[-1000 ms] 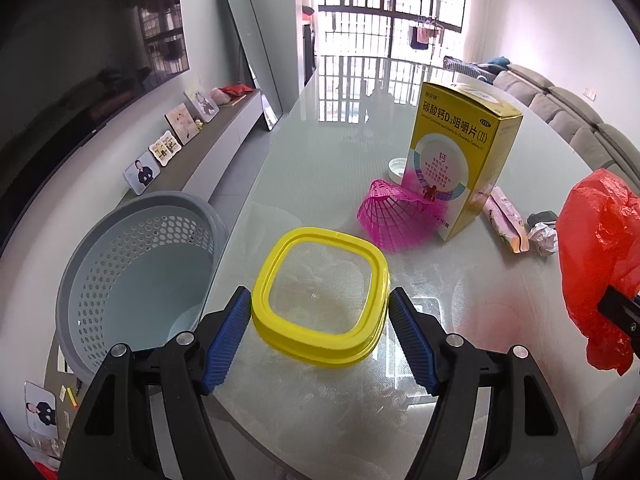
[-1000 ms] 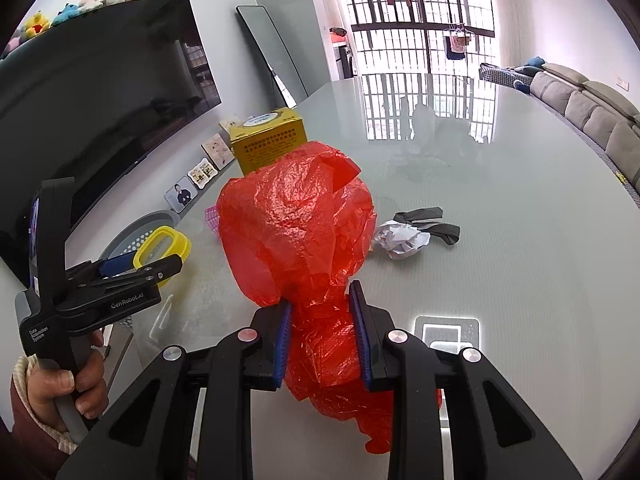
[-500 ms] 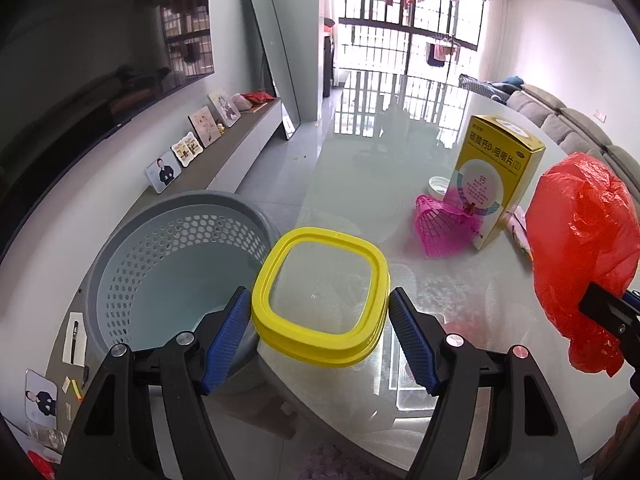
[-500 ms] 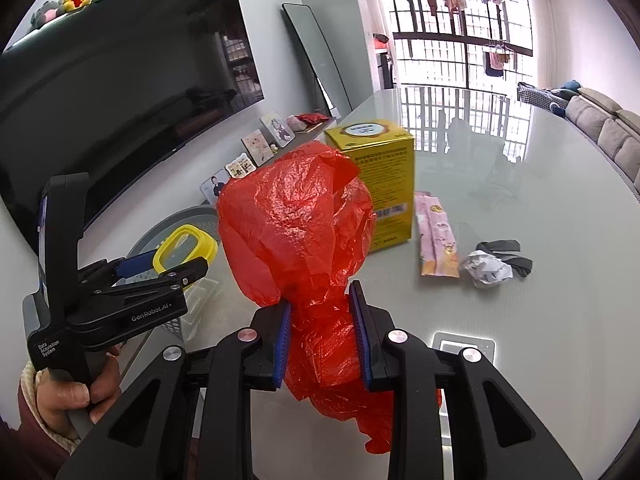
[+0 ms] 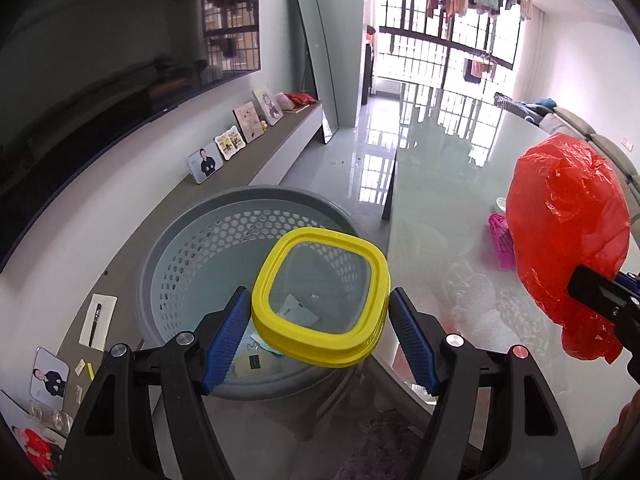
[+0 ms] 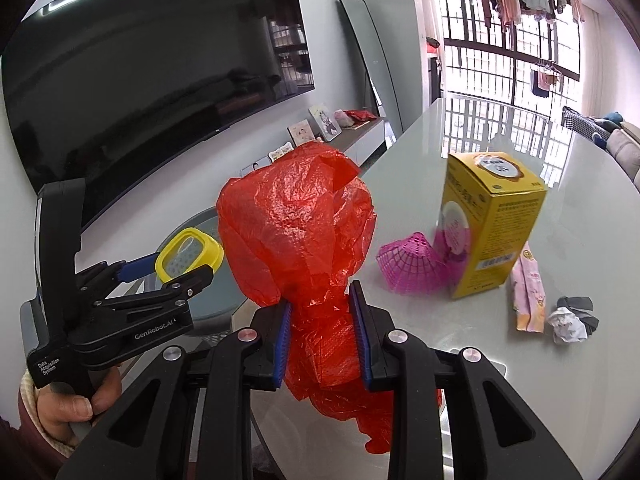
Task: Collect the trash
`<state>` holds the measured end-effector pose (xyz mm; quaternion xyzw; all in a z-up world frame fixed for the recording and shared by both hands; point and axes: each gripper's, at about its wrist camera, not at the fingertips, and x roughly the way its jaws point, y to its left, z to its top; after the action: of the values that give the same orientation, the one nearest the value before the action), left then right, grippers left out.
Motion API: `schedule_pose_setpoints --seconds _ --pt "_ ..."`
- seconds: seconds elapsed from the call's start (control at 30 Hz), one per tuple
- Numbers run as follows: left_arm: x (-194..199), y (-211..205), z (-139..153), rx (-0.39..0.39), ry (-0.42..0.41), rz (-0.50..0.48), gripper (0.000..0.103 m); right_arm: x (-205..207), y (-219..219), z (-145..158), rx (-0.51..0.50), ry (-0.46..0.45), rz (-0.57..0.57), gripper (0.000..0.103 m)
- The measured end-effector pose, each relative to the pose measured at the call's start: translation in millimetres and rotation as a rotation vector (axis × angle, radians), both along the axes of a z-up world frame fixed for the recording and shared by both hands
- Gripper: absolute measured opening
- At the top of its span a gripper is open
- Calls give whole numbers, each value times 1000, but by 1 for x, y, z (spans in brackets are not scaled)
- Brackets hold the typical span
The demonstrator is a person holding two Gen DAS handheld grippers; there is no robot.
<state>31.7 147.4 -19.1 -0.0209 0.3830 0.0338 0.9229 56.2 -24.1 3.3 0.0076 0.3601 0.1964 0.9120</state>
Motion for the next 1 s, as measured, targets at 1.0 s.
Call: schedule_pose_setpoints --seconds 1.0 --pt "20 79 -21 -13 43 137 69 65 80 -17 -8 90 107 26"
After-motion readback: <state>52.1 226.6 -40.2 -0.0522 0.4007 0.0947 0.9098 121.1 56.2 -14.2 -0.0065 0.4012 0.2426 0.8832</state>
